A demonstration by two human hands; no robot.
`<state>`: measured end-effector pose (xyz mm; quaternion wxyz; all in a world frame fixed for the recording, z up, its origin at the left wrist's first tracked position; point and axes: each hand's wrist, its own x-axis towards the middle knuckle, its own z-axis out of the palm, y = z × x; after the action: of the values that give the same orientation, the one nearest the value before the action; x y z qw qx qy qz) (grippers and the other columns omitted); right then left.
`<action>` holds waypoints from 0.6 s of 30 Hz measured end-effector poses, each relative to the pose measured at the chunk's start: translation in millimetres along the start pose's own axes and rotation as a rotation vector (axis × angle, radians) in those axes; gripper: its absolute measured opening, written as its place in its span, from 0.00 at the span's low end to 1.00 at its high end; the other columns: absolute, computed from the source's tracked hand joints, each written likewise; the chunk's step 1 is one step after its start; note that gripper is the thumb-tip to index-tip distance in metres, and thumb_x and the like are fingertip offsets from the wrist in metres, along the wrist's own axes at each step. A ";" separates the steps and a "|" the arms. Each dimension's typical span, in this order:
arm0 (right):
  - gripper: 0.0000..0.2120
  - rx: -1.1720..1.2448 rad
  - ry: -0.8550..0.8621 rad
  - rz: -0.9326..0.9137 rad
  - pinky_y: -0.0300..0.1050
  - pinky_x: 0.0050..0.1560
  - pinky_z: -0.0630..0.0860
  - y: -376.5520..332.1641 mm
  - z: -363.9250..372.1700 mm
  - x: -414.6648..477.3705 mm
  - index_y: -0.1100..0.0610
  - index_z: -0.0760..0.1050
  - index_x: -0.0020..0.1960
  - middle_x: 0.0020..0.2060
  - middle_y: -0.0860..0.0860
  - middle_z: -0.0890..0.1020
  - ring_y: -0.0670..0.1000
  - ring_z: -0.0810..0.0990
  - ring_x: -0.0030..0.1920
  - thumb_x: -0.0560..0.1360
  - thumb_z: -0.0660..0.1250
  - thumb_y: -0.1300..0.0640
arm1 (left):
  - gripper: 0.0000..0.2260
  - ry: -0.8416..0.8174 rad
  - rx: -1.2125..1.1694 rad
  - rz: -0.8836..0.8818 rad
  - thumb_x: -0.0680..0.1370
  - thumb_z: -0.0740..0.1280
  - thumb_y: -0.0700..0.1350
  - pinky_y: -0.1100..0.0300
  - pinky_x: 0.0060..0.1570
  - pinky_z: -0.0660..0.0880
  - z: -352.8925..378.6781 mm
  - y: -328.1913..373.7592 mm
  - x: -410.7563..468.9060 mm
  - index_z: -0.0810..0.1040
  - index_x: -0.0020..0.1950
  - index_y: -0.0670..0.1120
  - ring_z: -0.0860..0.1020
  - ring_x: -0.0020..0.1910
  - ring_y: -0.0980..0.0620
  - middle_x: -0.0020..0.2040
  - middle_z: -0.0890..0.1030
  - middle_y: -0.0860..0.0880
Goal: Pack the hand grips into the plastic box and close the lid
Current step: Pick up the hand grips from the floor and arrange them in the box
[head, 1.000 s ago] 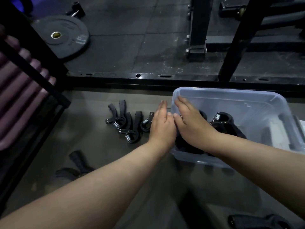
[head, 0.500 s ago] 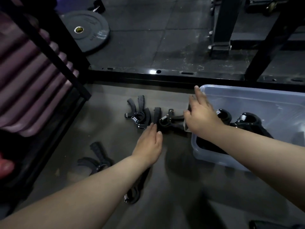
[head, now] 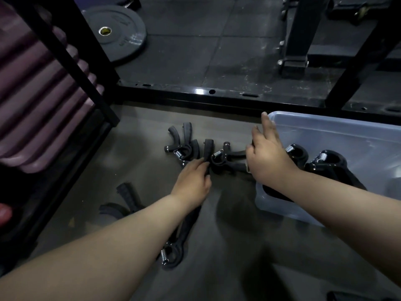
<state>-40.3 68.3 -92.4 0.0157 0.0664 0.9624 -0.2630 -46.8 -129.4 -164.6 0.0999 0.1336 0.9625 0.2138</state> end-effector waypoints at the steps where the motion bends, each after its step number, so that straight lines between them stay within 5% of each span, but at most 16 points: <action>1: 0.25 0.004 0.006 -0.009 0.45 0.76 0.43 0.9 0.2 -0.1 0.60 0.56 0.77 0.78 0.51 0.40 0.52 0.38 0.78 0.81 0.52 0.57 | 0.22 0.002 -0.004 0.032 0.78 0.64 0.43 0.61 0.73 0.55 2.8 7.3 10.3 0.71 0.72 0.42 0.64 0.74 0.46 0.74 0.68 0.44; 11: 0.26 0.093 0.004 -0.026 0.47 0.75 0.45 3.2 0.3 -3.4 0.59 0.54 0.78 0.78 0.45 0.37 0.47 0.36 0.77 0.81 0.52 0.55 | 0.33 -0.284 0.263 0.201 0.81 0.61 0.51 0.54 0.77 0.46 39.3 34.9 73.3 0.47 0.81 0.49 0.49 0.79 0.48 0.81 0.50 0.51; 18: 0.26 0.118 -0.003 -0.035 0.48 0.77 0.45 3.3 -0.9 -4.5 0.60 0.55 0.77 0.77 0.45 0.37 0.47 0.35 0.77 0.82 0.52 0.55 | 0.30 -0.214 0.418 0.226 0.79 0.63 0.53 0.50 0.69 0.61 50.4 27.1 57.5 0.55 0.79 0.51 0.62 0.72 0.43 0.80 0.51 0.52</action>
<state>-35.4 71.0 -93.0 0.0087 0.0500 0.9461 -0.3198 -82.7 -69.1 -205.3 0.1468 0.2798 0.9488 0.0046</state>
